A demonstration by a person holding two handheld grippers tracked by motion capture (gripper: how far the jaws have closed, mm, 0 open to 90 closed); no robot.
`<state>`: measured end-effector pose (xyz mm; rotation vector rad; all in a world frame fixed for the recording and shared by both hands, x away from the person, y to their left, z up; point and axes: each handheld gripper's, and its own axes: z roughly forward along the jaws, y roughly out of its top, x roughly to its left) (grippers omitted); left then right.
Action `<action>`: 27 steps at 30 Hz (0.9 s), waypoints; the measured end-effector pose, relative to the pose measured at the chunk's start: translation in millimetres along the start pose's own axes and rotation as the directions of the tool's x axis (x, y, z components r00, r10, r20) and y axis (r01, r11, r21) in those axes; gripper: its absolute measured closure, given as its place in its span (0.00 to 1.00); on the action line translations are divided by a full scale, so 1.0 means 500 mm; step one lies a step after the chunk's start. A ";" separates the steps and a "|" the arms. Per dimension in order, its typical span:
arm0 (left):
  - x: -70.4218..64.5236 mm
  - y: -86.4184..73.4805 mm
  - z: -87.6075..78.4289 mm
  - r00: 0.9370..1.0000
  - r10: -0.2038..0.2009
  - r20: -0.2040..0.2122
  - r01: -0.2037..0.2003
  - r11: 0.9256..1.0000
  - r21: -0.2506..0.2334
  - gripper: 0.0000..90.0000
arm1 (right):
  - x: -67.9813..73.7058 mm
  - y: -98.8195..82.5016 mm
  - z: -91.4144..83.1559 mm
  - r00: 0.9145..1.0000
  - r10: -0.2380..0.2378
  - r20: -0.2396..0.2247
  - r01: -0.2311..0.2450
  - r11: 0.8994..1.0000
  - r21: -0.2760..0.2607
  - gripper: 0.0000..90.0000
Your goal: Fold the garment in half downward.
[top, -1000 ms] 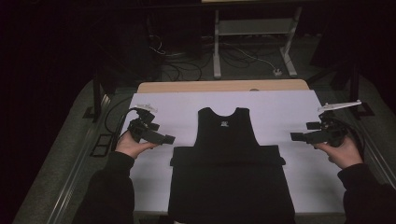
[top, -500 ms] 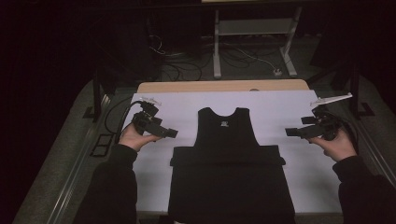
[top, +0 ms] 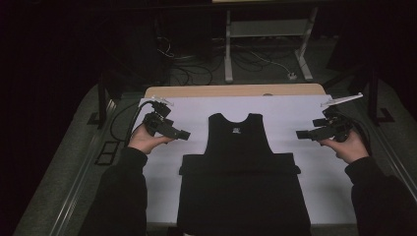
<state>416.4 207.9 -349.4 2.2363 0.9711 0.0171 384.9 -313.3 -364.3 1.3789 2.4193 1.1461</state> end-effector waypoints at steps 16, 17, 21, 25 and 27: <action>0.018 0.027 0.031 1.000 -0.005 -0.001 0.005 1.000 0.000 0.00 | 0.002 0.039 0.024 1.000 -0.028 0.004 0.028 1.000 0.014 0.00; 0.019 0.028 0.032 1.000 -0.008 -0.002 0.008 1.000 -0.001 0.00 | 0.001 0.042 0.026 1.000 -0.031 0.002 0.031 0.999 0.016 0.00; 0.020 0.033 0.037 1.000 -0.001 -0.006 0.001 1.000 0.010 0.00 | -0.001 0.048 0.037 1.000 -0.027 -0.009 0.028 1.000 0.015 0.00; 0.021 0.036 0.044 1.000 0.007 -0.010 -0.007 1.000 0.018 0.00 | -0.002 0.057 0.049 0.999 -0.031 -0.011 0.031 0.999 0.021 0.00; 0.022 0.039 0.048 1.000 0.015 -0.021 -0.015 1.000 0.015 0.00 | -0.003 0.063 0.054 0.999 -0.032 -0.012 0.032 0.999 0.023 0.00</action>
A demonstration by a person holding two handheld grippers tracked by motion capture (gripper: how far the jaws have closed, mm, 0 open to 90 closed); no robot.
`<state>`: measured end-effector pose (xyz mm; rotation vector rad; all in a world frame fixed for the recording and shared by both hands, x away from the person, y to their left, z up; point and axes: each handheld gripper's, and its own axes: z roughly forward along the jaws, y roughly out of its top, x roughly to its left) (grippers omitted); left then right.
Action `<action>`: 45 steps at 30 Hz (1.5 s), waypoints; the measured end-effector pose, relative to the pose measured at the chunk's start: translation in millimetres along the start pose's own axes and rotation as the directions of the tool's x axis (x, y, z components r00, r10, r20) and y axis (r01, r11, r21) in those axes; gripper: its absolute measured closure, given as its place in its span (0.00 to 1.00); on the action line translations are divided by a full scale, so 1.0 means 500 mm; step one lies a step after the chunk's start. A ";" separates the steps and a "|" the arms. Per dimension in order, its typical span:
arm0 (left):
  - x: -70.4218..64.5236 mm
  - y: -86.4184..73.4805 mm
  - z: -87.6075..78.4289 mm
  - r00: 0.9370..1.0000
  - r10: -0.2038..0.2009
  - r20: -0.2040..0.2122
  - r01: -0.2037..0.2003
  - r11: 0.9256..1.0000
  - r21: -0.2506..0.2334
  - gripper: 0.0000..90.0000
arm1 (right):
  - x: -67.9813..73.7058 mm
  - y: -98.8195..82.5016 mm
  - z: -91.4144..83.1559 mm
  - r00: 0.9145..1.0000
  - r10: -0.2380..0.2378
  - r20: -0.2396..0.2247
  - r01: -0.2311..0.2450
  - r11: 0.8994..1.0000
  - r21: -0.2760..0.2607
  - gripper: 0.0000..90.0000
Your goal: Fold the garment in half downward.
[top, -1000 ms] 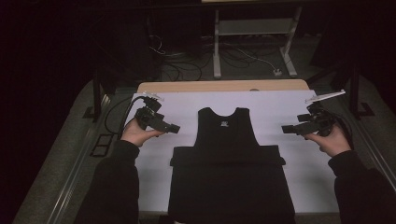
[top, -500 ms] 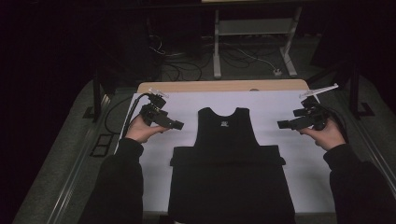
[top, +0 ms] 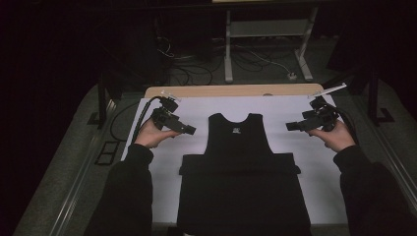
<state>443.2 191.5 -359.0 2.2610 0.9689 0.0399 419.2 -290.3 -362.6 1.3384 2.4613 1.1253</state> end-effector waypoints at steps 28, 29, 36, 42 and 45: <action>0.001 0.044 0.091 1.000 -0.006 0.025 0.005 1.000 0.015 0.00 | 0.003 0.037 0.081 1.000 -0.008 0.009 0.008 1.000 0.020 0.00; 0.003 0.043 0.097 1.000 -0.009 0.029 0.008 1.000 0.017 0.00 | 0.003 0.037 0.083 1.000 -0.007 0.009 0.007 1.000 0.021 0.00; 0.012 0.041 0.122 0.998 -0.045 0.043 0.045 0.999 0.006 0.00 | -0.001 0.035 0.106 1.000 0.001 -0.001 -0.001 1.000 0.026 0.00; 0.018 0.037 0.140 0.997 -0.056 0.047 0.056 0.998 0.012 0.00 | -0.003 0.031 0.125 1.000 0.001 0.007 -0.001 0.999 0.033 0.00; 0.020 0.036 0.149 0.996 -0.065 0.058 0.065 0.998 0.011 0.00 | -0.005 0.030 0.134 1.000 0.008 0.006 -0.008 0.999 0.036 0.00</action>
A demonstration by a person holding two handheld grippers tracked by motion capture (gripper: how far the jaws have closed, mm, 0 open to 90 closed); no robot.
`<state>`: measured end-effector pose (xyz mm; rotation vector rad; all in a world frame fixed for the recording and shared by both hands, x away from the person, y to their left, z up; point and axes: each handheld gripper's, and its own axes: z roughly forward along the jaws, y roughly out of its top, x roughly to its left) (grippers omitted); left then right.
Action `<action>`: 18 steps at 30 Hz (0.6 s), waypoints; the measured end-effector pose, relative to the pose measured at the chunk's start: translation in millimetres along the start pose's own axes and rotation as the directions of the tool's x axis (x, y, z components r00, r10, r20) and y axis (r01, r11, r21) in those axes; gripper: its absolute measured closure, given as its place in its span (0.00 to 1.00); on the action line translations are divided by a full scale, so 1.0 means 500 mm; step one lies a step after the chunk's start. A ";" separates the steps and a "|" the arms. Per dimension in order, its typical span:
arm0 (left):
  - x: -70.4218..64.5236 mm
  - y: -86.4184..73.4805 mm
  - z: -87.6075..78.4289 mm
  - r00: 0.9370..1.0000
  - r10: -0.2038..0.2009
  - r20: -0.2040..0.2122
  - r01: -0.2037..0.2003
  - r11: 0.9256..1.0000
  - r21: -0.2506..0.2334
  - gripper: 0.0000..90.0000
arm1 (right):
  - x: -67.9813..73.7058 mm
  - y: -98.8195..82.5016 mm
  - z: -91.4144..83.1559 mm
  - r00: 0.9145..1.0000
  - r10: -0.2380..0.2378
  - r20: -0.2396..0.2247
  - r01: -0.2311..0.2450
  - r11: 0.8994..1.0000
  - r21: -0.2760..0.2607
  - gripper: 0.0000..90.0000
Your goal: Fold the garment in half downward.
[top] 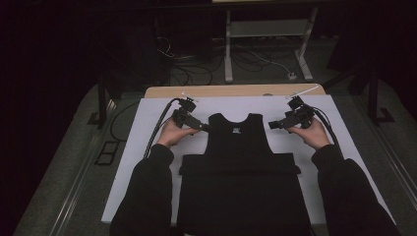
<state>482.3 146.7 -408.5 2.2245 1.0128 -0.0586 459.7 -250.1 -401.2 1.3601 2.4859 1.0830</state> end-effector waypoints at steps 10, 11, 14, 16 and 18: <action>0.001 -0.007 0.033 1.000 0.000 0.029 0.000 1.000 0.005 0.00 | 0.001 -0.007 0.038 1.000 -0.002 -0.013 0.003 1.000 0.027 0.00; 0.001 -0.008 0.035 1.000 -0.003 0.030 0.003 1.000 0.003 0.00 | 0.003 -0.007 0.041 1.000 0.000 -0.012 0.001 1.000 0.028 0.00; 0.001 -0.011 0.040 0.999 -0.007 0.041 0.007 1.000 0.002 0.00 | 0.008 -0.008 0.050 1.000 -0.007 -0.011 0.007 0.999 0.041 0.00; 0.001 -0.012 0.044 0.999 -0.011 0.051 0.011 1.000 0.003 0.00 | 0.011 -0.009 0.056 1.000 -0.011 -0.013 0.012 0.999 0.042 0.00; 0.001 -0.013 0.048 0.998 -0.009 0.058 0.009 1.000 0.003 0.00 | 0.014 -0.011 0.062 1.000 -0.009 -0.019 0.010 0.999 0.045 0.00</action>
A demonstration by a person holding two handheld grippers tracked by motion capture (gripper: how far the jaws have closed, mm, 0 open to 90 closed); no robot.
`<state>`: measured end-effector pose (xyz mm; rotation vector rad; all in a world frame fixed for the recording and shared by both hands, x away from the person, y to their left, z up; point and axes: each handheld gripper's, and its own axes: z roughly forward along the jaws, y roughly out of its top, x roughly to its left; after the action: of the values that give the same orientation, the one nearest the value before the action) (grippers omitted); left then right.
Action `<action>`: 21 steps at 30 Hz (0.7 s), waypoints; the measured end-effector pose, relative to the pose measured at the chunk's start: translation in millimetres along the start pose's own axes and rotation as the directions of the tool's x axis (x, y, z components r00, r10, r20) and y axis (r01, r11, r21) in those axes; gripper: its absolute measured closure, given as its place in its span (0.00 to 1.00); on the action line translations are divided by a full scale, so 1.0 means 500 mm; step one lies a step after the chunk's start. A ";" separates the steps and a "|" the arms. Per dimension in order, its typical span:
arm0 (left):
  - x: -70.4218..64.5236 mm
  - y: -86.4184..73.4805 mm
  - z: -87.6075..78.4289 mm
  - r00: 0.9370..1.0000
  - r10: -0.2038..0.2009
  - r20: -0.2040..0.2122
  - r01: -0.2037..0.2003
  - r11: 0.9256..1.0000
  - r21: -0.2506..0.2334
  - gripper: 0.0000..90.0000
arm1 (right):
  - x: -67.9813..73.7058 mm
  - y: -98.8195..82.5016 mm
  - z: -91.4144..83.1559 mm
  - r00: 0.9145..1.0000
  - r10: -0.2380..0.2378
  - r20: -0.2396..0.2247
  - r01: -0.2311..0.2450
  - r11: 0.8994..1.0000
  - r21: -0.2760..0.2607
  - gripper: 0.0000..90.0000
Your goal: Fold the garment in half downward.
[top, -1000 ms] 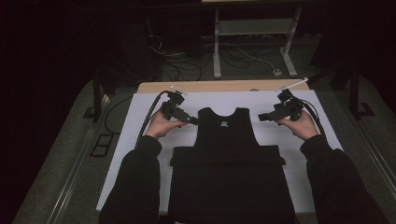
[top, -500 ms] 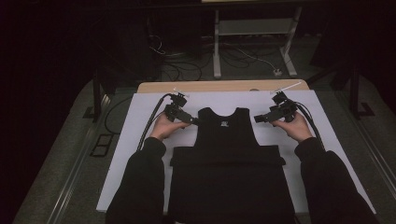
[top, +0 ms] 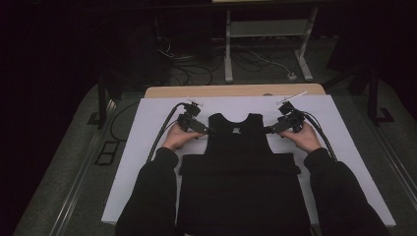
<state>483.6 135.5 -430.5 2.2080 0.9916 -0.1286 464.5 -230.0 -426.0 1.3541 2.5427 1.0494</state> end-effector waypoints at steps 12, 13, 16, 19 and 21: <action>-0.006 -0.006 0.023 1.000 -0.003 0.018 0.003 1.000 0.016 0.00 | 0.016 -0.007 0.033 1.000 -0.016 0.002 0.016 0.999 0.035 0.00; -0.006 -0.006 0.023 1.000 -0.003 0.017 0.003 1.000 0.017 0.00 | 0.018 -0.007 0.035 1.000 -0.014 0.000 0.014 0.999 0.035 0.00; -0.008 -0.006 0.023 1.000 -0.007 0.017 0.007 1.000 0.018 0.00 | 0.024 -0.008 0.039 1.000 -0.022 -0.015 0.023 0.999 0.034 0.03; -0.013 -0.007 0.023 1.000 -0.003 0.019 0.002 1.000 0.016 0.00 | 0.029 -0.007 0.043 0.999 -0.018 -0.029 0.019 1.000 0.023 0.09; -0.015 -0.009 0.022 1.000 0.001 0.016 -0.001 1.000 0.007 0.05 | 0.031 -0.006 0.045 0.999 -0.018 -0.030 0.019 1.000 0.015 0.15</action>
<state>477.3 126.0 -438.9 2.2103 0.9830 -0.1491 461.1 -207.4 -441.2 1.3254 2.5846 1.0581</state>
